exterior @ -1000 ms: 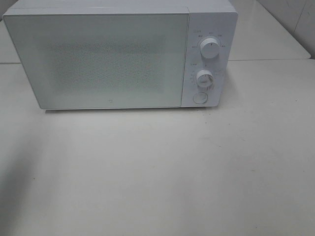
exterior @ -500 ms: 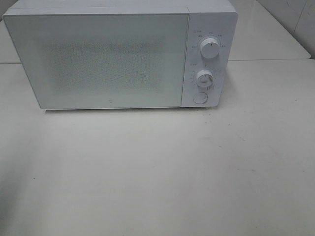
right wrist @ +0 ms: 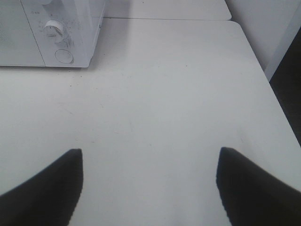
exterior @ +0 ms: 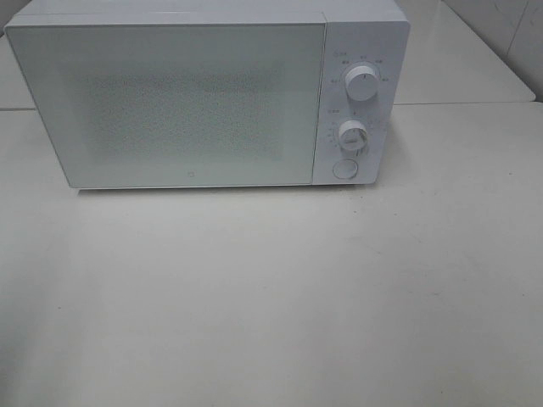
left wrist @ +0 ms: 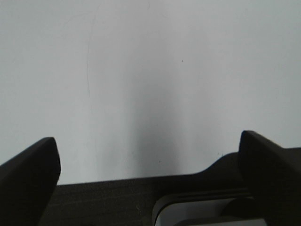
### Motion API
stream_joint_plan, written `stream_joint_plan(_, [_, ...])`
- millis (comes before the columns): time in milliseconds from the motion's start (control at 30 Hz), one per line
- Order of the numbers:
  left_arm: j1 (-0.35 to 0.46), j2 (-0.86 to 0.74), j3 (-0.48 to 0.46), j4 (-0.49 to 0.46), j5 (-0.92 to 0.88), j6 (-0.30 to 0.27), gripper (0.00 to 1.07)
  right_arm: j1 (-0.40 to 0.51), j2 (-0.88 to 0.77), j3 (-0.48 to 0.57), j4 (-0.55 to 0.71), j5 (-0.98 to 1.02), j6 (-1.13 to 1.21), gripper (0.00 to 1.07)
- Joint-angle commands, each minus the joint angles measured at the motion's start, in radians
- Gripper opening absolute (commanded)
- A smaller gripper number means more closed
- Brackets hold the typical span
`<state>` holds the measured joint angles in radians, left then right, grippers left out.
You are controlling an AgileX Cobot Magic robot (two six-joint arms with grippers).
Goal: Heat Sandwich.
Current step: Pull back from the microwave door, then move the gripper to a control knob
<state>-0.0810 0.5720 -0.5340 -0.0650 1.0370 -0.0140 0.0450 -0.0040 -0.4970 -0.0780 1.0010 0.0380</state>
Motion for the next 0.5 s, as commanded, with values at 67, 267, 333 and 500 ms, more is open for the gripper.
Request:
stream_joint_plan(67, [0.001,-0.051,0.016,0.007,0.035,-0.003,0.98,-0.005,-0.029,0.000,0.003,-0.006,-0.005,0.75])
stream_joint_plan(267, [0.001,-0.122,0.016,0.007,0.034,-0.003,0.98,-0.005,-0.029,0.000,0.003,-0.006,-0.003,0.75])
stream_joint_plan(333, [0.001,-0.153,0.016,0.007,0.034,-0.003,0.98,-0.005,-0.029,0.000,0.003,-0.006,-0.003,0.75])
stream_joint_plan(500, [0.001,-0.261,0.016,0.007,0.034,-0.003,0.98,-0.005,-0.029,0.000,0.003,-0.006,-0.003,0.75])
